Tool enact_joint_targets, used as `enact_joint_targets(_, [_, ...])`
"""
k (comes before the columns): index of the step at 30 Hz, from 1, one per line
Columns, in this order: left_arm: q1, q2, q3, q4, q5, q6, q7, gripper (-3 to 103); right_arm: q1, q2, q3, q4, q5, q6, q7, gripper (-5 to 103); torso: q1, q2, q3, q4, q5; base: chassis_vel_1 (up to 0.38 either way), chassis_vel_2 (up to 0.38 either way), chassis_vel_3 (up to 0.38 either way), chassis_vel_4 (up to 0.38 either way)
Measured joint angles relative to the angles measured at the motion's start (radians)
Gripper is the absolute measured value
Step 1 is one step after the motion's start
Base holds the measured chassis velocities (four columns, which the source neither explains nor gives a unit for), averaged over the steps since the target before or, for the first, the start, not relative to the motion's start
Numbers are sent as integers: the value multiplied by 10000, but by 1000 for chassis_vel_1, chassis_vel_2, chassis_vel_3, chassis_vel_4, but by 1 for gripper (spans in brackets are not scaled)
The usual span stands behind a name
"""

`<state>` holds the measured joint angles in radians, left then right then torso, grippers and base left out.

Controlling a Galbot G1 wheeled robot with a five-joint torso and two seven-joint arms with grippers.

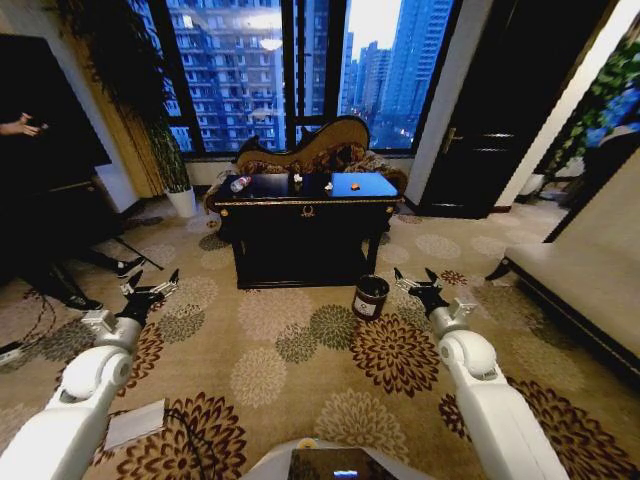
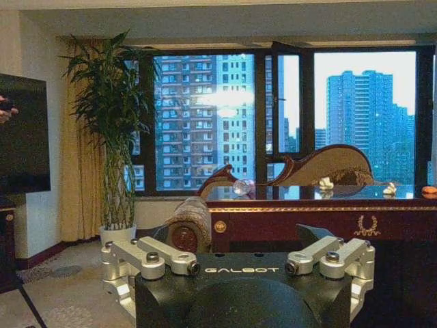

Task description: Move to the front of the table and place the trash on the table into the trash bin.

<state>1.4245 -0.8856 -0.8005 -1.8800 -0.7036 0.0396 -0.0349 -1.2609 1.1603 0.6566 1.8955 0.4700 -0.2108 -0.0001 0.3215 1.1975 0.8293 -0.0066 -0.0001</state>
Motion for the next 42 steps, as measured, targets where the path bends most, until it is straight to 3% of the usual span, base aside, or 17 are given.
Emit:
enact_joint_targets(20, [0, 0, 0, 0, 0, 0, 0, 100, 0, 0, 0, 0, 0, 0, 0, 100, 0, 0, 0, 0, 0, 0, 0, 0, 0])
enact_joint_targets(25, [133, -234, -16, -183, 167, 0, -17, 100, -310, 302, 95, 218, -201, 53, 3, 100, 1, 0, 0, 2, 1, 0, 0, 0, 0])
enact_joint_targets(28, [742, -1255, -82, -984, 906, 58, -49, 100, -1485, 1458, 404, 1152, -982, 380, -1, 100, 0, 0, 0, -1, 0, 0, 0, 0, 0])
enact_joint_targets(29, [742, -1255, -82, -984, 906, 58, -49, 100, -1485, 1458, 404, 1152, -982, 380, -1, 100, 0, 0, 0, -1, 0, 0, 0, 0, 0])
enact_joint_targets(31, [1250, -2099, -151, -1648, 1527, 120, -99, 100, -2457, 2422, 679, 1939, -1639, 651, 0, 100, -2, 1, -3, -1, 0, 0, 0, 0, 0])
enact_joint_targets(33, [1446, -2428, -180, -1907, 1766, 140, -115, 100, -2829, 2789, 784, 2243, -1898, 758, 0, 100, -2, 2, -2, 1, -2, 0, 0, 0, 0])
enact_joint_targets(34, [1713, -2851, -211, -2236, 2080, 172, -131, 100, -3140, 3094, 862, 2498, -2010, 850, 3, 100, -3, 2, -3, -10, 0, 0, 0, 0, 0])
enact_joint_targets(37, [1988, -3337, -248, -2620, 2434, 209, -155, 100, -3235, 3241, 889, 2609, -1987, 901, 2, 100, -2, 3, -3, -5, -2, 0, 0, 0, 0])
enact_joint_targets(40, [2681, -4497, -341, -3535, 3282, 294, -218, 100, -3186, 3271, 876, 2634, -1926, 822, 1, 100, -2, 1, -1, 3, 1, 0, 0, 0, 0])
enact_joint_targets(42, [2874, -4823, -367, -3794, 3519, 313, -232, 100, -3158, 3254, 869, 2628, -1920, 785, 2, 100, -2, 1, -1, 1, 3, 0, 0, 0, 0])
